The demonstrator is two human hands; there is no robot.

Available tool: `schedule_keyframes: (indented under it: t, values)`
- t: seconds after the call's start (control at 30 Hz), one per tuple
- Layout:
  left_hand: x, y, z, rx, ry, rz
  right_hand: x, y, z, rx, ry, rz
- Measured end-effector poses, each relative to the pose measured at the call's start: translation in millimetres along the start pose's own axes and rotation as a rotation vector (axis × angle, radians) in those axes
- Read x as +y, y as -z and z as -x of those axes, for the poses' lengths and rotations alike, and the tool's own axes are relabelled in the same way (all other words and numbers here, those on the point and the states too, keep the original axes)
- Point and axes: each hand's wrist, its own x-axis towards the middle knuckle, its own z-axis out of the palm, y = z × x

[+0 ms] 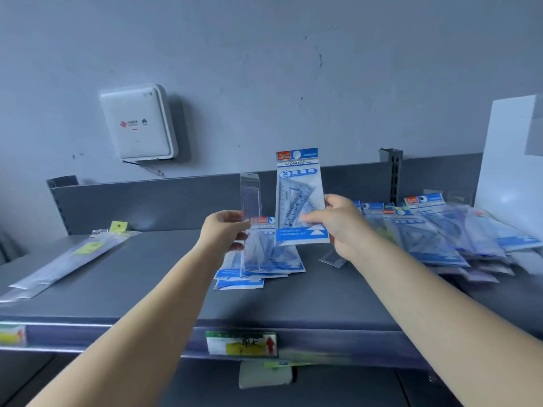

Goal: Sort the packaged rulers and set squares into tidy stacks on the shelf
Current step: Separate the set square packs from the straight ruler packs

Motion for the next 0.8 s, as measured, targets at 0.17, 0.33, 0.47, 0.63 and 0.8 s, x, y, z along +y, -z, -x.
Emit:
schedule_keyframes:
  t: [0.17,0.33,0.47,0.63,0.8]
  values:
    - [-13,55,-15,0.003,0.009,0.016,11,-44,-19,-0.002,-0.004,0.464]
    - [-26,104,-36,-0.03,-0.004,0.043,20,-88,-23,-0.004,0.029,0.956]
    - [-34,150,-56,-0.055,-0.005,0.056,15,-144,-26,-0.067,0.127,0.927]
    - [-39,225,-78,-0.045,-0.031,0.024,15,-232,-30,-0.147,0.177,0.971]
    - [-49,307,-95,-0.006,-0.036,-0.044,23,-319,-34,-0.228,0.213,0.927]
